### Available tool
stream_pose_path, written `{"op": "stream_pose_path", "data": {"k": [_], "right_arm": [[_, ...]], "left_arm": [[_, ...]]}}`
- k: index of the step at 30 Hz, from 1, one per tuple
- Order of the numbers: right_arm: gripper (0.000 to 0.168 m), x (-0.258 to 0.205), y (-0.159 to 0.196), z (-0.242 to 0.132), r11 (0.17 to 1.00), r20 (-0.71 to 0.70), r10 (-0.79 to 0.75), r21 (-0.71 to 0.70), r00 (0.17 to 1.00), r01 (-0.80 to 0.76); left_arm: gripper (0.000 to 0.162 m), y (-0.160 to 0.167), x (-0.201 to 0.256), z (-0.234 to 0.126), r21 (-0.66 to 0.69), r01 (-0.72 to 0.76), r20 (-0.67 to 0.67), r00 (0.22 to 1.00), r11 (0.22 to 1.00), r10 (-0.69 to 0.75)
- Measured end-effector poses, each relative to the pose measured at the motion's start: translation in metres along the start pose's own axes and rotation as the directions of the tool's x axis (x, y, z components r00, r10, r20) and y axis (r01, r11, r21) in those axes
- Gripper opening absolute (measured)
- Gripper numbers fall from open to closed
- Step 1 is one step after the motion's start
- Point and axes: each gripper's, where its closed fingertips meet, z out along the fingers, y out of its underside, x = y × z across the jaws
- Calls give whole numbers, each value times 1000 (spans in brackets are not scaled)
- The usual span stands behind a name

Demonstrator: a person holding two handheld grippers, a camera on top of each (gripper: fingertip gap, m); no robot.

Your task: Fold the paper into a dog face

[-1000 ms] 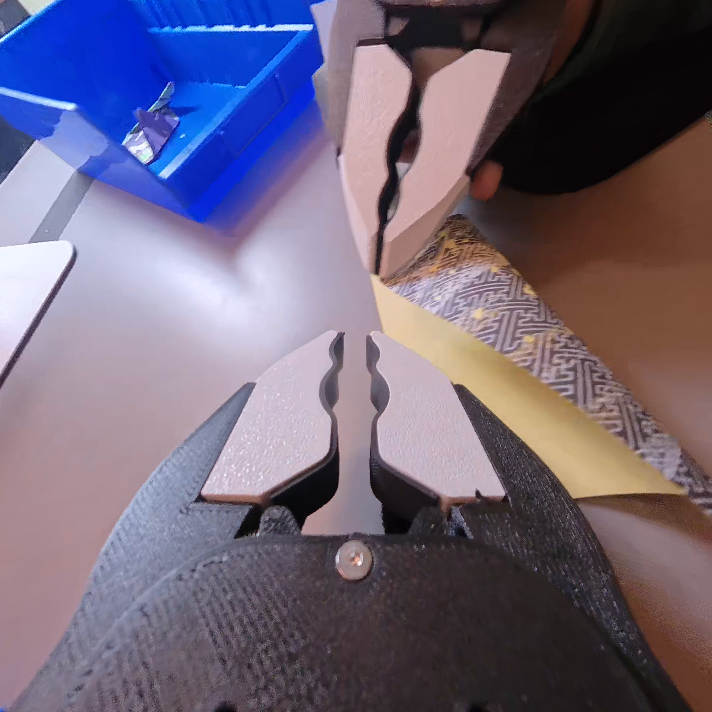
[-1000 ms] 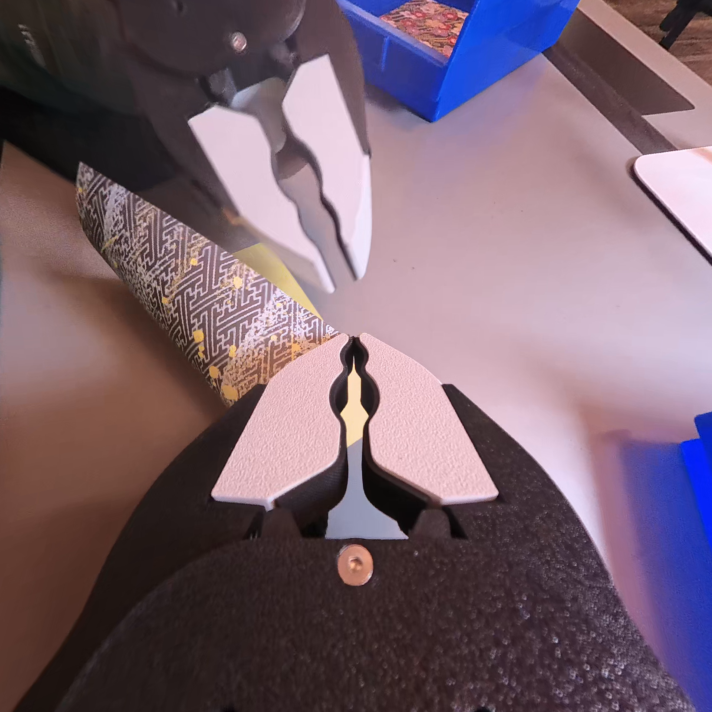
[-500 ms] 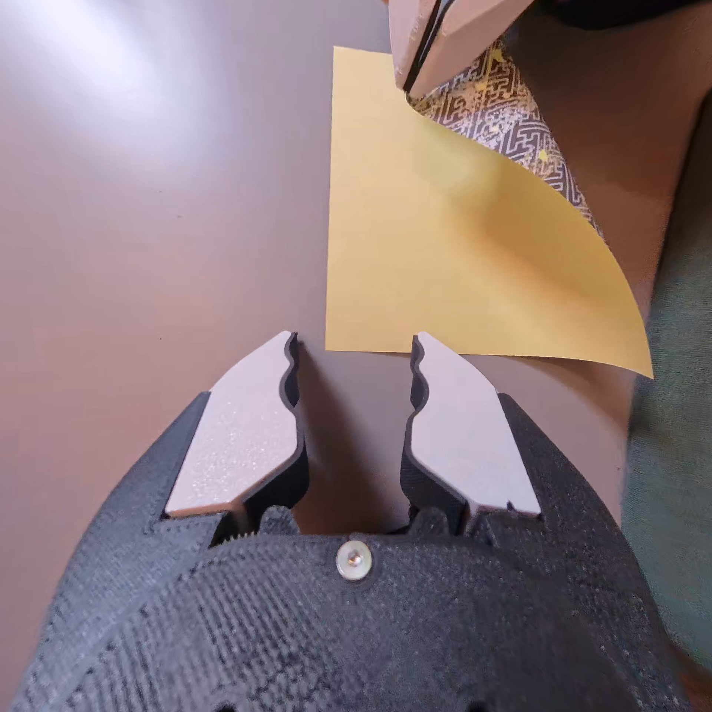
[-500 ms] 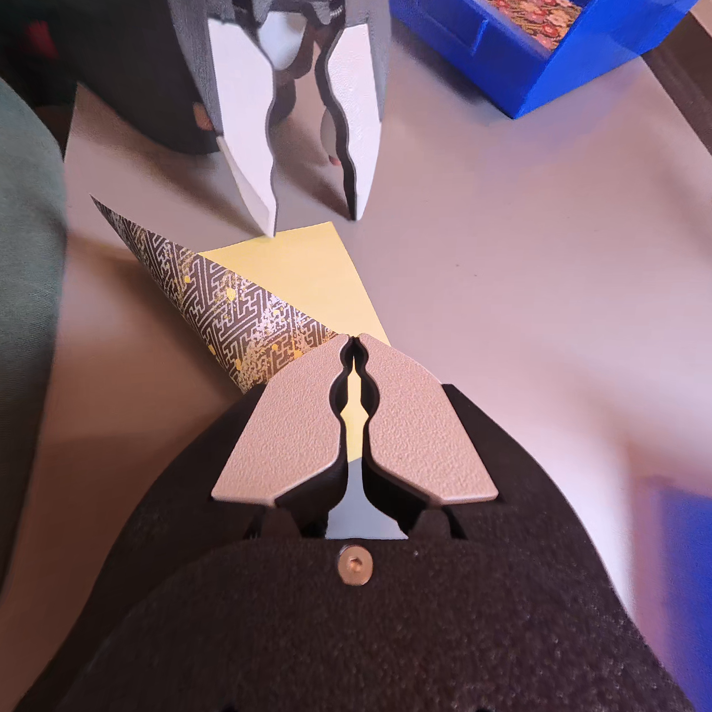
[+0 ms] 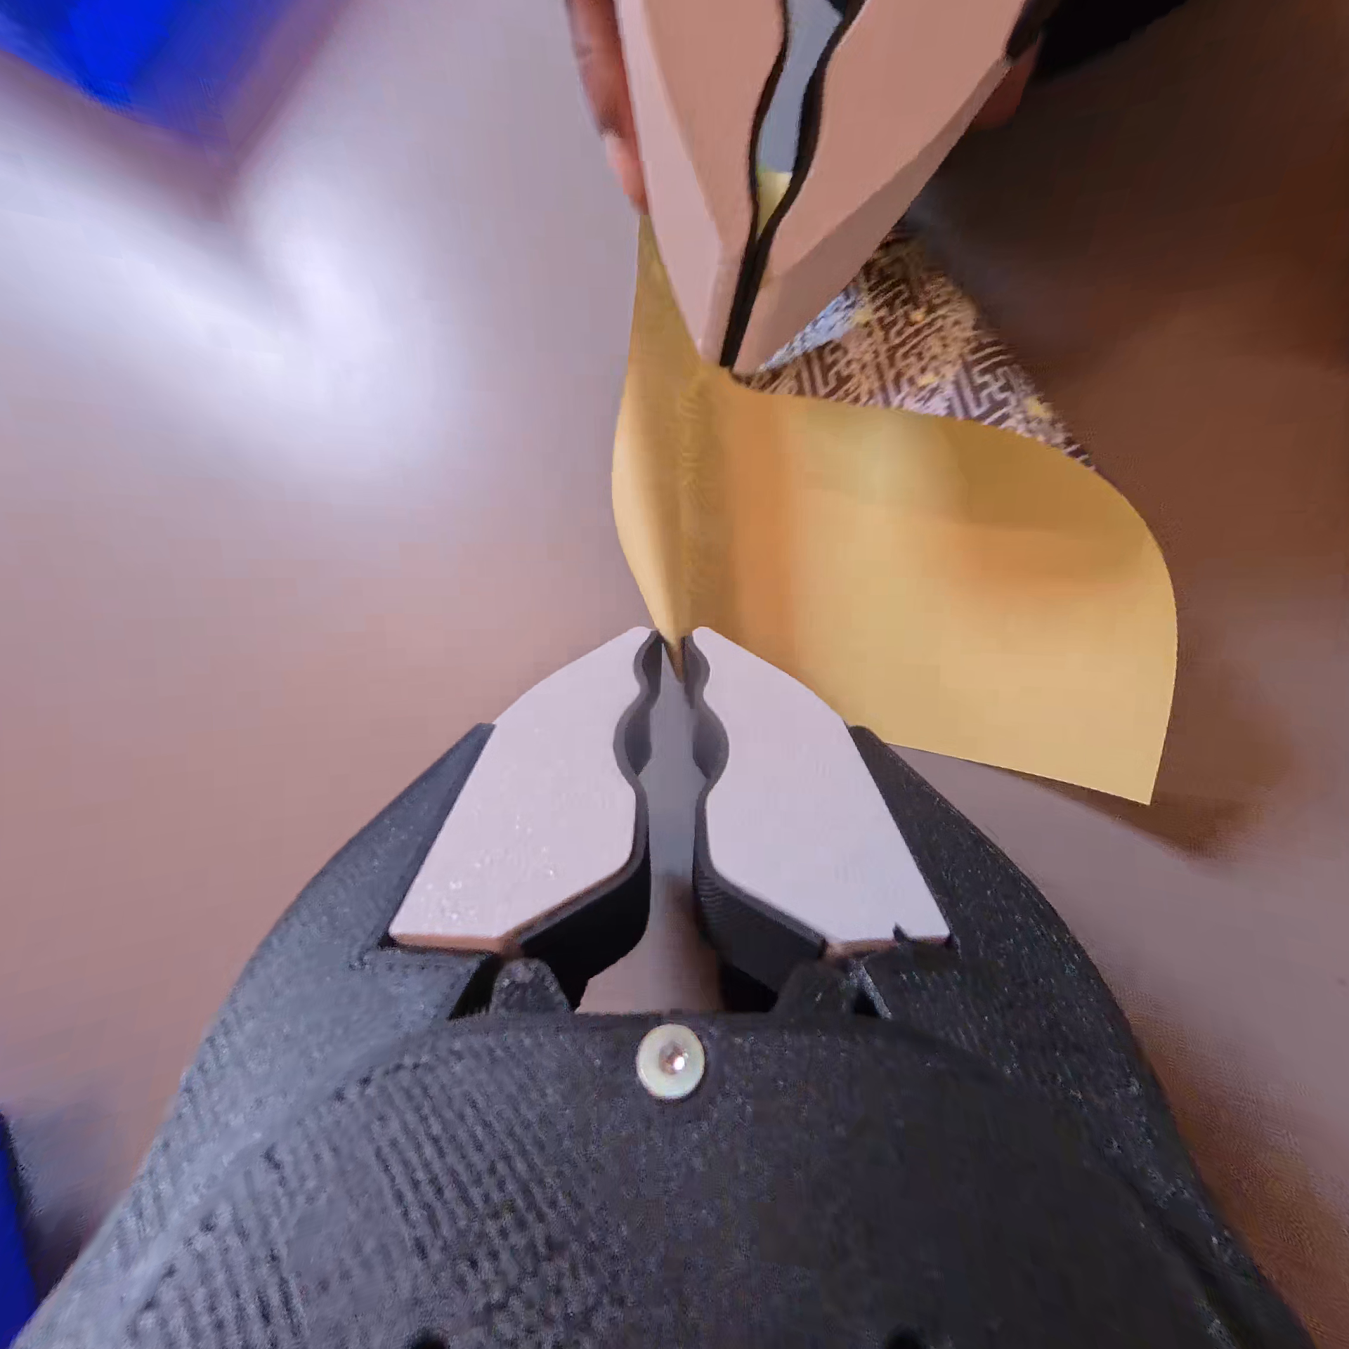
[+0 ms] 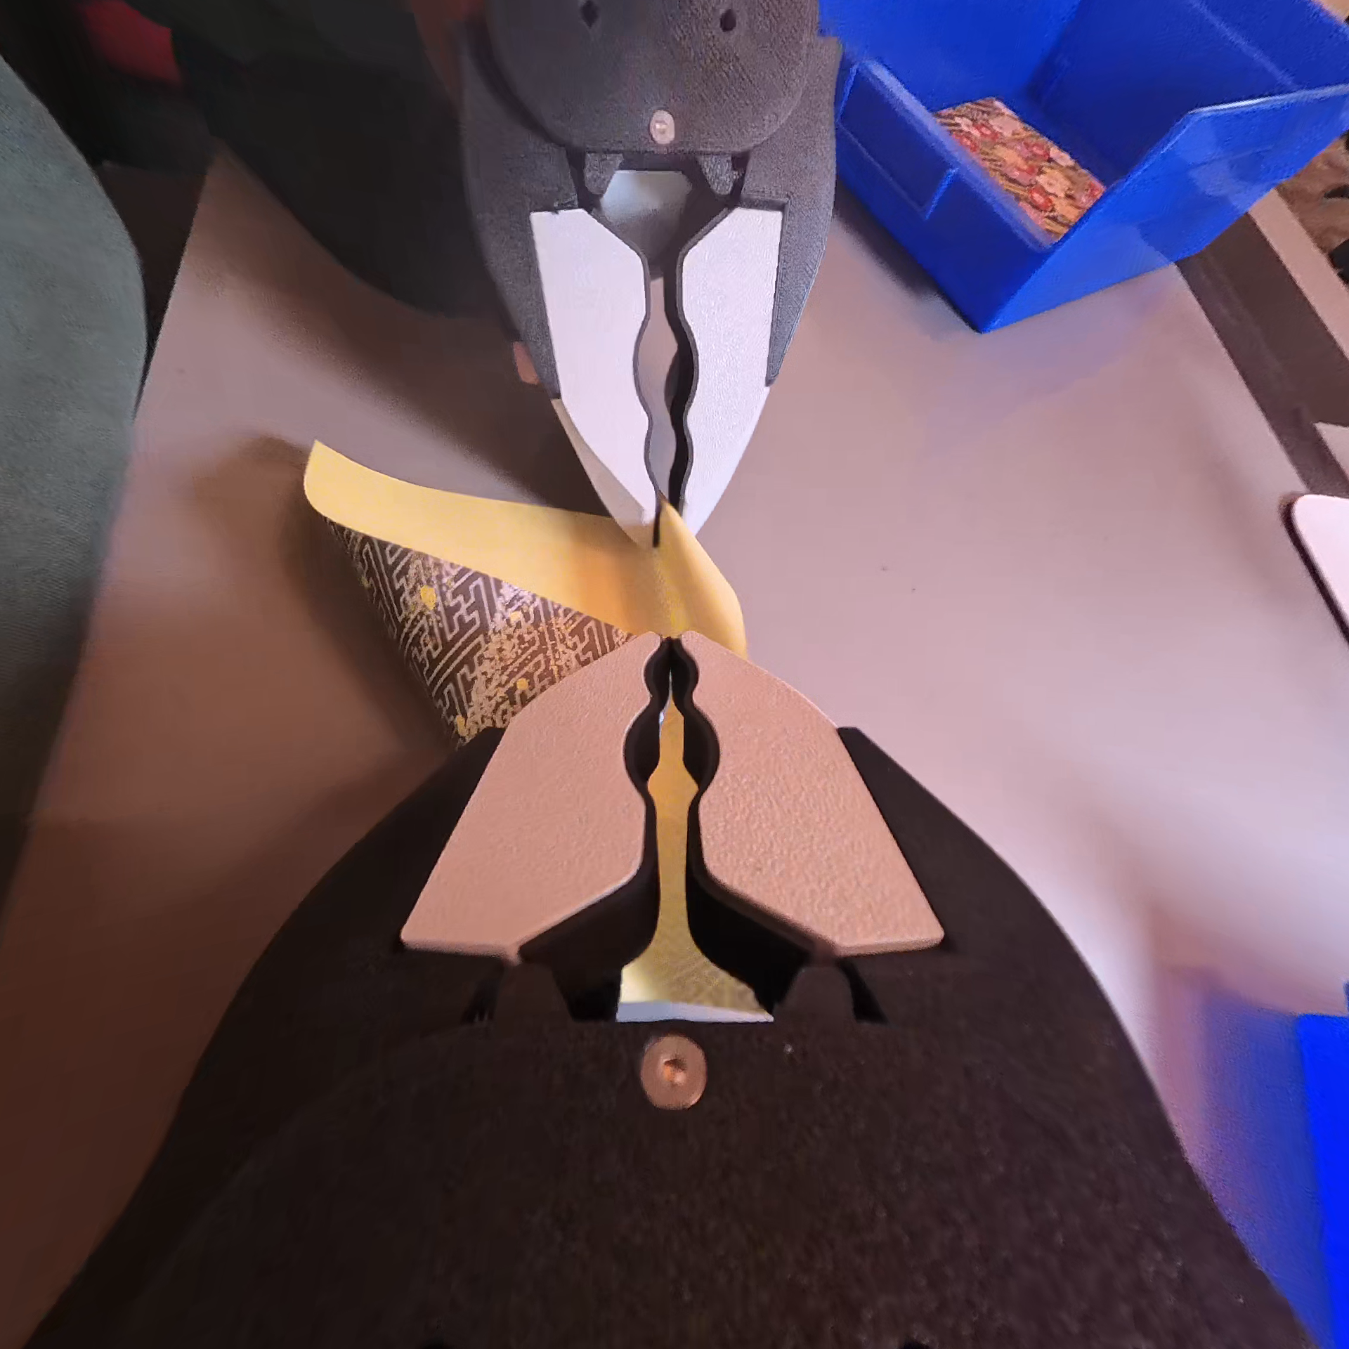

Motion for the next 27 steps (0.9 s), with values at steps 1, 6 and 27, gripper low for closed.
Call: {"op": "stream_pose_path", "data": {"k": [1,6,27], "right_arm": [[0,3,0,0,1000,-22,-14,-5,1000,14],[0,10,2,-1,1000,-69,-22,-15,997,21],[0,9,7,2,999,-83,7,-32,996,-10]], "left_arm": [[5,-5,1,0,11,-44,7,999,999,44],[5,-28,0,-1,80,-143,34,989,987,141],[60,-65,31,-3,228,594,-531,740,771,-413]]}}
